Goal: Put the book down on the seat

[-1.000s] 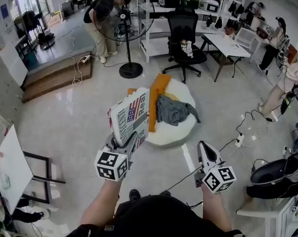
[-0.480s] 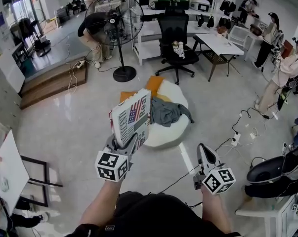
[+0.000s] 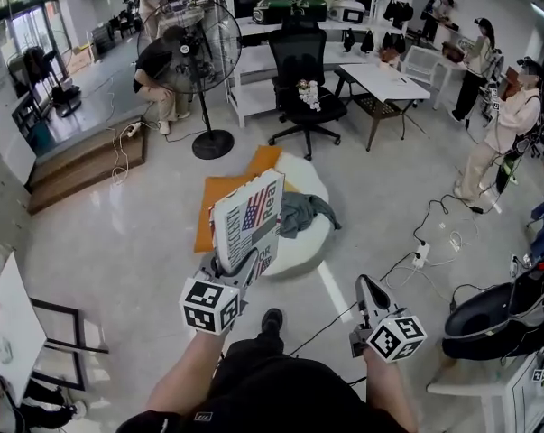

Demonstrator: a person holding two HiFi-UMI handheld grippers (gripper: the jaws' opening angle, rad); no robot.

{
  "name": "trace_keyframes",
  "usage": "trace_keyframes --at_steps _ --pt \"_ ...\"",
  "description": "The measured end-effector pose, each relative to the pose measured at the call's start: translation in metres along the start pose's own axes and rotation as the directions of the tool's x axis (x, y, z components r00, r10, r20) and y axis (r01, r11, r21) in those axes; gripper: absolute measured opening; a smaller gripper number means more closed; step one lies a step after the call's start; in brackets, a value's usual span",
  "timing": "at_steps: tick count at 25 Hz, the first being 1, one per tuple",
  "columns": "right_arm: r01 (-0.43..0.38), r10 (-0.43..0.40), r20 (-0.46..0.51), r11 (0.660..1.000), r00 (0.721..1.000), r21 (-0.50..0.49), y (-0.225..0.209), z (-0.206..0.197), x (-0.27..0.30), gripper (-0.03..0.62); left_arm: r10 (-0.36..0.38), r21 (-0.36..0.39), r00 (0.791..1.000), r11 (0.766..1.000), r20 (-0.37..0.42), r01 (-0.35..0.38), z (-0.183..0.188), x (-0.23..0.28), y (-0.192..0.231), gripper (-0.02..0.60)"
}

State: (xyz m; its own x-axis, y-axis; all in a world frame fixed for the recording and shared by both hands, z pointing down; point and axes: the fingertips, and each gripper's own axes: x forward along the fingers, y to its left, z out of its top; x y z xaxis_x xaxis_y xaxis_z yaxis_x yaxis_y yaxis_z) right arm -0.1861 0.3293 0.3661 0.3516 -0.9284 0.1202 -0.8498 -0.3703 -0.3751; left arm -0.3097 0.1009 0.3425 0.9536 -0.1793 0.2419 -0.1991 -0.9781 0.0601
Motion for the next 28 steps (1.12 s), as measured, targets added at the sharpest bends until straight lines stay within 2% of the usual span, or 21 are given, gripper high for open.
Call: trace_keyframes --at_steps 5,11,17,19,23,28 --pt "0.024 -0.024 -0.016 1.0 1.0 0.001 -0.024 -0.014 0.007 0.011 -0.025 -0.006 1.0 1.0 0.001 0.025 -0.014 0.038 -0.001 0.156" --pt "0.062 -0.061 -0.05 0.998 0.997 0.001 -0.069 -0.002 0.048 0.009 -0.061 -0.012 0.998 0.998 -0.002 0.061 -0.007 0.112 0.009 0.156" --pt "0.069 -0.07 -0.096 0.998 0.993 -0.011 -0.115 -0.023 0.097 0.011 -0.077 -0.037 0.997 0.996 0.003 0.077 -0.035 0.184 0.03 0.156" --pt "0.067 -0.068 -0.119 0.998 0.991 -0.016 -0.133 -0.012 0.121 0.011 -0.065 -0.051 0.998 0.997 -0.001 0.065 -0.03 0.212 0.044 0.156" --pt "0.049 -0.053 -0.148 0.998 0.988 -0.03 -0.158 0.041 0.187 0.011 -0.041 -0.069 0.999 0.997 -0.01 0.04 0.011 0.268 0.081 0.156" --pt "-0.019 0.011 -0.169 0.999 0.985 -0.046 -0.174 0.073 0.264 0.011 -0.016 -0.076 1.0 0.997 -0.024 0.014 0.031 0.32 0.117 0.156"
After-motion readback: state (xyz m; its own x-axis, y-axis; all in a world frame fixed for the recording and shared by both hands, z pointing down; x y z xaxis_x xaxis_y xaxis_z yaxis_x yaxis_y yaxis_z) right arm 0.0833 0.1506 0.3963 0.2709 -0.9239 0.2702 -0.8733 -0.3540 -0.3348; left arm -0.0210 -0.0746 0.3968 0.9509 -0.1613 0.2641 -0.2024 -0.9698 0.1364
